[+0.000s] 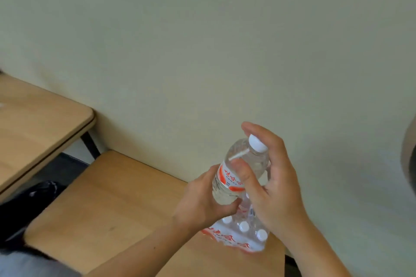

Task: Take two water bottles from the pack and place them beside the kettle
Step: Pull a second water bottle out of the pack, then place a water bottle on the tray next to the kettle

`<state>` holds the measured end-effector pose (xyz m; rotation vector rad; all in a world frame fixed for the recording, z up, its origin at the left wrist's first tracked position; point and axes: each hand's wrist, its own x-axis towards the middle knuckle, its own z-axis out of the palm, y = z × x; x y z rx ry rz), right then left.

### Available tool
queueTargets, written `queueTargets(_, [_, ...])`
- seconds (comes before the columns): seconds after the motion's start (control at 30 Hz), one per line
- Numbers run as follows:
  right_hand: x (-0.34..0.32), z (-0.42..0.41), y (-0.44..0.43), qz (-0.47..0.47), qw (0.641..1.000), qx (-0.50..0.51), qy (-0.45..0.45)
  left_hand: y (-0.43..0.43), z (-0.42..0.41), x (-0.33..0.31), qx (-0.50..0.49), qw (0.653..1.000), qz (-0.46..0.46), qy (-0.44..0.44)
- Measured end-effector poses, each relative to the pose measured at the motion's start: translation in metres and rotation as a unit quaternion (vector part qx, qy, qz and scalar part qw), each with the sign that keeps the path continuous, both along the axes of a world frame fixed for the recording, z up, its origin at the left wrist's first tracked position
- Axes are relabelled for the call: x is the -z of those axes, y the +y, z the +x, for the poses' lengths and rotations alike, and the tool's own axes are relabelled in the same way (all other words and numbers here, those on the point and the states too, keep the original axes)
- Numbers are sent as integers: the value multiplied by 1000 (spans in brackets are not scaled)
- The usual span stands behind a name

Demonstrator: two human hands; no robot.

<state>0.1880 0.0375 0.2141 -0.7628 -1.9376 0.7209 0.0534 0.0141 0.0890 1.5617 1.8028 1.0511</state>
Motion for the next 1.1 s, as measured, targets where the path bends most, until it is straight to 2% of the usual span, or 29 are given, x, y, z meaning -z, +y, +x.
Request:
queueTargets(0.2, [-22,-70,-40,19,994,-108,2,-91,-69,-53,-76,996,-2,40])
queueTargets(0.5, [-22,-217,-179,-2,965,-260,-38,-278,-183,-59,-197,979,-56,-5])
queueTargets(0.6, [-17,-278,-231,-9,959,-280,-41,-333,-238,-54,-216,975,-57,-21])
queueTargets(0.7, [-16,-337,-277,-72,950,-300,-40,-390,-291,-54,-228,972,-57,-6])
queueTargets(0.87, [-24,-425,-337,-104,945,-309,-37,-461,-376,-70,-242,969,-48,-5])
queueTargets(1.1, [-56,-547,-381,-18,944,-326,-48,-494,-488,-85,-258,965,-10,-43])
